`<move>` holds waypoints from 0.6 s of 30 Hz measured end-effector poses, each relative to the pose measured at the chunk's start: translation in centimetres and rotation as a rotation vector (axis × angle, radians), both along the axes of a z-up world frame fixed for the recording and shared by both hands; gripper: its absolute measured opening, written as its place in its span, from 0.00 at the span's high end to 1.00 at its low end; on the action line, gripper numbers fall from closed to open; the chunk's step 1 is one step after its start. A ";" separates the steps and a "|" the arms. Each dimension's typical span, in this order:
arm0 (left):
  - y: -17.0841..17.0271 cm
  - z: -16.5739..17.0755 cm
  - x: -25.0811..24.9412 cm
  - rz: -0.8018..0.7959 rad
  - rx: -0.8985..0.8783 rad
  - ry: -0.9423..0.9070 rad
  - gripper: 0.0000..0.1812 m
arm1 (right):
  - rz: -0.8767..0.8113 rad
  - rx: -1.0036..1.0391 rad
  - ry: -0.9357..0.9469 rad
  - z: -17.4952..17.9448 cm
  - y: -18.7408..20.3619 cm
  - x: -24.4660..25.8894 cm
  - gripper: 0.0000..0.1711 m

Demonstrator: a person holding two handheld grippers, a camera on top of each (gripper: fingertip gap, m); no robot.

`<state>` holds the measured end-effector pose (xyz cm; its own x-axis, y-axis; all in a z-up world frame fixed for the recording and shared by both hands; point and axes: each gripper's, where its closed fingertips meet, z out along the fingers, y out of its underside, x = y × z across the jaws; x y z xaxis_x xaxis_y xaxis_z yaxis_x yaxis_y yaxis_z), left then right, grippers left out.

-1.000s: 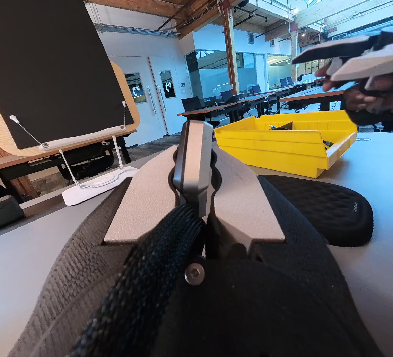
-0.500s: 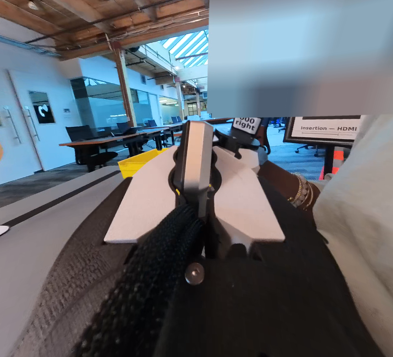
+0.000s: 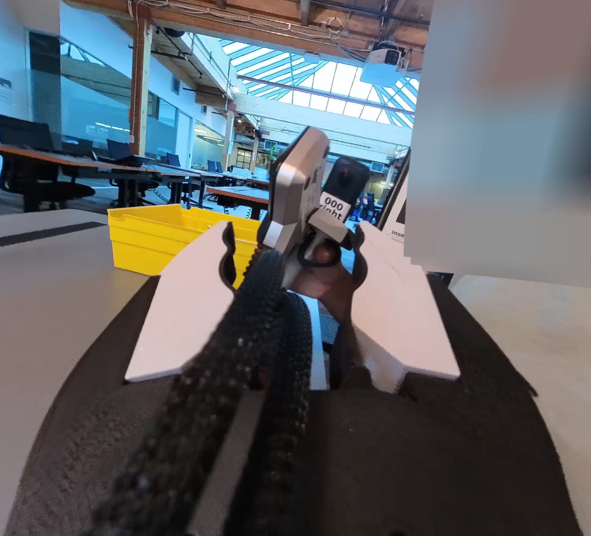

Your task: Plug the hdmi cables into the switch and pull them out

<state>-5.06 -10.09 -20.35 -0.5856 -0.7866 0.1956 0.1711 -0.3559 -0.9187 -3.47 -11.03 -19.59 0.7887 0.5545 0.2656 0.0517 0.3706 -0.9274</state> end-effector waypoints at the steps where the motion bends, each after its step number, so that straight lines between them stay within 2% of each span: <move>1: 0.0 -0.2 0.3 0.004 -0.006 0.016 0.59 | -0.011 0.008 -0.029 0.0 -0.1 -0.1 0.88; 5: -0.6 -1.7 1.4 0.028 0.069 0.082 0.50 | 0.024 -0.033 -0.111 -0.6 -0.7 -0.9 0.88; 10: -3.7 -4.6 2.5 0.038 0.345 0.137 0.49 | 0.049 -0.066 -0.271 -2.3 -0.4 -3.3 0.87; 12: -3.1 -5.9 3.2 0.124 0.450 0.149 0.63 | 0.098 -0.040 -0.243 -1.9 -0.7 -4.2 0.88; 13: -2.8 -6.6 3.4 0.145 0.487 0.179 0.74 | 0.120 -0.042 -0.225 -1.8 -0.8 -4.4 0.88; 14: -2.6 -7.3 3.5 0.139 0.510 0.230 0.80 | 0.122 -0.048 -0.215 -1.8 -0.7 -4.4 0.87; 16: -2.7 -8.0 3.3 0.083 0.476 0.316 0.83 | 0.087 -0.052 -0.214 -1.9 -0.3 -3.8 0.84; 18: -2.6 -8.1 3.3 0.063 0.438 0.348 0.87 | 0.046 -0.074 -0.223 -1.9 -0.1 -3.3 0.73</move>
